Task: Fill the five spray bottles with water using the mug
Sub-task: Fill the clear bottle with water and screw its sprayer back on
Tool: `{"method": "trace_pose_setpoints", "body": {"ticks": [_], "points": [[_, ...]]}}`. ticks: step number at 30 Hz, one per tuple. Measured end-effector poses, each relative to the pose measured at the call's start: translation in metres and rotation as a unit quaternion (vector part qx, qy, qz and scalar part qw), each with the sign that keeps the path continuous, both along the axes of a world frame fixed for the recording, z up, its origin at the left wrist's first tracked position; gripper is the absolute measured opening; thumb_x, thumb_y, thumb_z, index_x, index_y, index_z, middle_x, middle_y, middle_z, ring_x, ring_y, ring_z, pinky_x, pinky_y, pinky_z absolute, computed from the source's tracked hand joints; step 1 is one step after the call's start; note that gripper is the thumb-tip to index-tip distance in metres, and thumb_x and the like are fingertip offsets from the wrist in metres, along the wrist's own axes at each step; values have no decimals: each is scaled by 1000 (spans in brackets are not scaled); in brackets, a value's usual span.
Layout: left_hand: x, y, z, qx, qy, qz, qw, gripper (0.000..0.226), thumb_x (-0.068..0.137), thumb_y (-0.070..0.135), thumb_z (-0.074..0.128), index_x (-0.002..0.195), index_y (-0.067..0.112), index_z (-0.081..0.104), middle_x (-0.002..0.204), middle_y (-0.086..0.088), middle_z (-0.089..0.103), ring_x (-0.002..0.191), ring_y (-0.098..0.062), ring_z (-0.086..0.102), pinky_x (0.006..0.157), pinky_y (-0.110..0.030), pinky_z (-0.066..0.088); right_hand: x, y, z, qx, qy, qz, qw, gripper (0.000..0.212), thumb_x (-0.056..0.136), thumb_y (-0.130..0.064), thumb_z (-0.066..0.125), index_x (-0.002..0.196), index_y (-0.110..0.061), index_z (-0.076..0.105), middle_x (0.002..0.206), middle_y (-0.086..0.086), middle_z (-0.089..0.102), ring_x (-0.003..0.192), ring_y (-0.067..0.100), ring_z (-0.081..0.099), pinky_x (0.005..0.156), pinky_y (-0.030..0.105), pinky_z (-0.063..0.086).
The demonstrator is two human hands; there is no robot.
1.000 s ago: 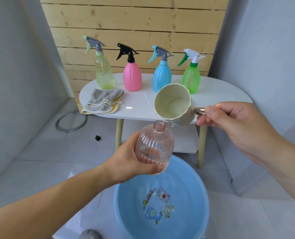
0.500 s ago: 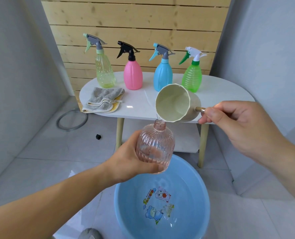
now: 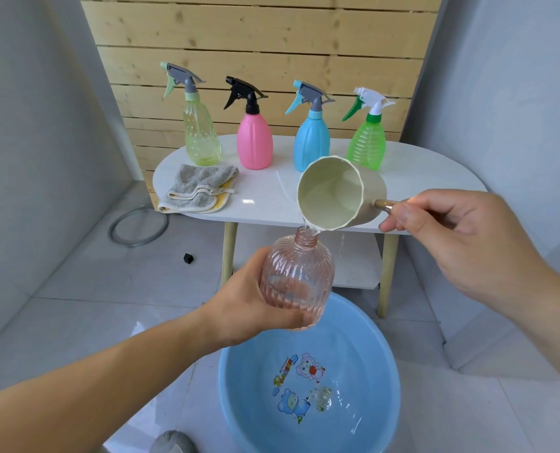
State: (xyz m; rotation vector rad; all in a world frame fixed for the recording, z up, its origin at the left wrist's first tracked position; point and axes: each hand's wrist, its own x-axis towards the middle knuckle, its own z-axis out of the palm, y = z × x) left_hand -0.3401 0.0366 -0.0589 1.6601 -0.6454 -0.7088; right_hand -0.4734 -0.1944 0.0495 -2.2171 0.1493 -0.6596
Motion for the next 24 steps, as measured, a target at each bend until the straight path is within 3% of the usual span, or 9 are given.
{"method": "trace_pose_setpoints", "body": {"ticks": [2, 5, 9, 24], "points": [[0, 0, 0, 0, 1, 1, 1000, 96, 54, 18, 98, 137, 31, 51, 119, -3, 74, 111, -24, 74, 95, -50, 62, 0, 2, 1, 4, -3, 1, 1000, 24, 92, -30, 60, 78, -19, 76, 74, -16, 72, 70, 3, 64, 63, 5, 39], [-1, 0, -1, 1, -2, -1, 1000, 97, 53, 23, 98, 137, 32, 51, 120, -4, 73, 112, -25, 74, 96, -52, 61, 0, 3, 0, 2, -9, 0, 1000, 27, 89, -41, 60, 79, -21, 76, 82, -12, 75, 85, 10, 68, 73, 11, 46], [-1, 0, -1, 3, -7, -5, 1000, 96, 53, 23, 98, 136, 33, 51, 120, -2, 74, 112, -24, 74, 96, -51, 61, 0, 0, -2, -12, -12, -6, 1000, 20, 93, -35, 64, 80, -25, 76, 86, -13, 75, 92, 9, 69, 82, 17, 48], [-2, 0, -1, 3, -10, -4, 1000, 93, 55, 19, 98, 135, 32, 52, 120, 2, 73, 113, -20, 73, 97, -47, 61, 0, 1, -3, -34, -33, -9, 999, 22, 89, -35, 59, 82, -22, 76, 88, -17, 73, 94, 3, 68, 81, 10, 45]]}}
